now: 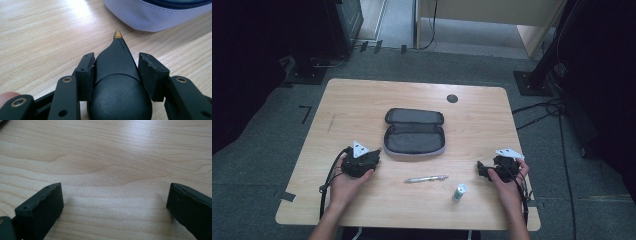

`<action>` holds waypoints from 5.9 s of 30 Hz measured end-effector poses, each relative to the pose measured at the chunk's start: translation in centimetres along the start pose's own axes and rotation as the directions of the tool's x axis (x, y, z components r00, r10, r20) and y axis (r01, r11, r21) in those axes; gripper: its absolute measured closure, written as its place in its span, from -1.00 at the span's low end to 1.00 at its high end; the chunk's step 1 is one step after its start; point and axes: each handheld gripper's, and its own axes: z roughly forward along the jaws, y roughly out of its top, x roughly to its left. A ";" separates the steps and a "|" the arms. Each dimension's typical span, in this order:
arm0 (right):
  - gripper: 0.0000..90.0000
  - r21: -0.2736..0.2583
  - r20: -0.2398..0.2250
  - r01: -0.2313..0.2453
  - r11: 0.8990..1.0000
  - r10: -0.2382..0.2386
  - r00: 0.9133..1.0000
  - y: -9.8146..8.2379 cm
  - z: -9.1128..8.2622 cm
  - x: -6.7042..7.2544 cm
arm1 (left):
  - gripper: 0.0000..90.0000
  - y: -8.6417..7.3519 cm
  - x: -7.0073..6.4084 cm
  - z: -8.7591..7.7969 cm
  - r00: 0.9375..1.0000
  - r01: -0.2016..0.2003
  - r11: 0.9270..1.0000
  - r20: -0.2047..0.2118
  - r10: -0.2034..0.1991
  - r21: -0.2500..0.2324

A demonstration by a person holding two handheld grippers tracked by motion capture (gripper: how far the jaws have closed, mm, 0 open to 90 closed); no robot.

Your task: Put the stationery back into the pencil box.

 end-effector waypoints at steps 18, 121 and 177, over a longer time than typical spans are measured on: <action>-0.99 0.000 0.000 0.000 1.000 0.000 1.000 0.0 0.0 0.0 | 0.12 0.0 0.9 -0.3 0.999 0.037 0.999 0.021 -0.037 0.014; -0.99 0.000 -0.001 0.000 1.000 0.000 1.000 0.0 0.0 0.0 | -0.06 4.2 0.7 -4.4 0.999 0.006 0.993 0.047 0.000 -0.114; -0.99 -0.001 -0.007 0.007 1.000 -0.007 1.000 0.0 0.0 0.0 | -0.07 8.9 -2.7 5.3 0.984 -0.146 0.989 0.104 0.142 0.035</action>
